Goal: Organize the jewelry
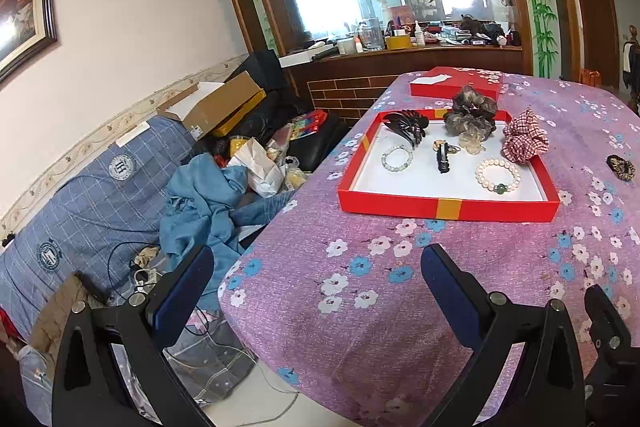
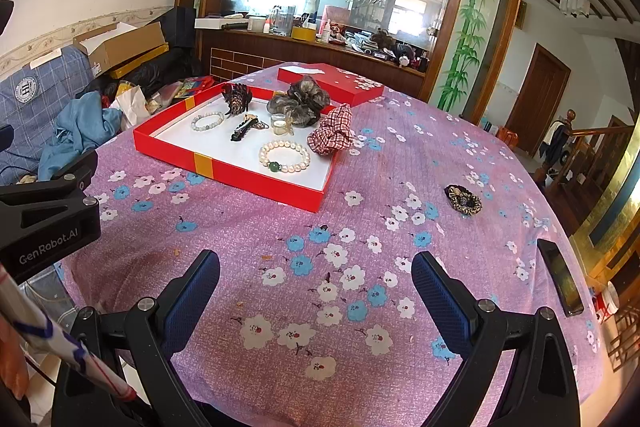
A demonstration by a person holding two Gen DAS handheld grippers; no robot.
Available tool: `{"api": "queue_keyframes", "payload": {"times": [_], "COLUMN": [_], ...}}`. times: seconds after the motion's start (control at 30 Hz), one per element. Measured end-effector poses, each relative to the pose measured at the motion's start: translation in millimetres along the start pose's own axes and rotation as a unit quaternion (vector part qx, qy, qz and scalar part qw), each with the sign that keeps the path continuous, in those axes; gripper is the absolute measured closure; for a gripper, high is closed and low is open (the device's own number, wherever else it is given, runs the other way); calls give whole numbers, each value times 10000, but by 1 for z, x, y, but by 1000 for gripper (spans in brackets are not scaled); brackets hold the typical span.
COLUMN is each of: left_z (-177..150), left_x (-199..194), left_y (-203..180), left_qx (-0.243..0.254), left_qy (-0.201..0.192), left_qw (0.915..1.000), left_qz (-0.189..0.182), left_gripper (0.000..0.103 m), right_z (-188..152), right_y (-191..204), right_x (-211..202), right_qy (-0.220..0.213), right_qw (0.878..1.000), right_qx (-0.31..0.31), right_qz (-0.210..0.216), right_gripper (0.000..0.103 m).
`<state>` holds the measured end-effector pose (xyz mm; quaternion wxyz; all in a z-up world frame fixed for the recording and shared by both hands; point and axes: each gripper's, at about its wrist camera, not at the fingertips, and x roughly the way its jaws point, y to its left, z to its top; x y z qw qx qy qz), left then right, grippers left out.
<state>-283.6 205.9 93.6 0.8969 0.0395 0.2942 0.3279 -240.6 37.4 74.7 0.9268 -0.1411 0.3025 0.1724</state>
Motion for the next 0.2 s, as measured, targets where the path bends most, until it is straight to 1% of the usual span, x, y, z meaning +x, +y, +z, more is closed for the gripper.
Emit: {"api": "queue_keyframes", "payload": {"times": [0.1, 0.2], "left_z": [0, 0], "left_x": [-5, -6], "left_y": [-1, -2], "left_qx": [47, 92], "left_qy": [-127, -111], "left_qw": [9997, 9998], "left_qz": [190, 139], "left_gripper": [0, 0], "right_z": [-2, -3], "right_y": [-2, -2], "right_x": [0, 0], "right_qy": [9, 24], "right_qw": [10000, 10000], "right_qx": [17, 29], "right_qz": [12, 16], "right_gripper": [4, 4]}}
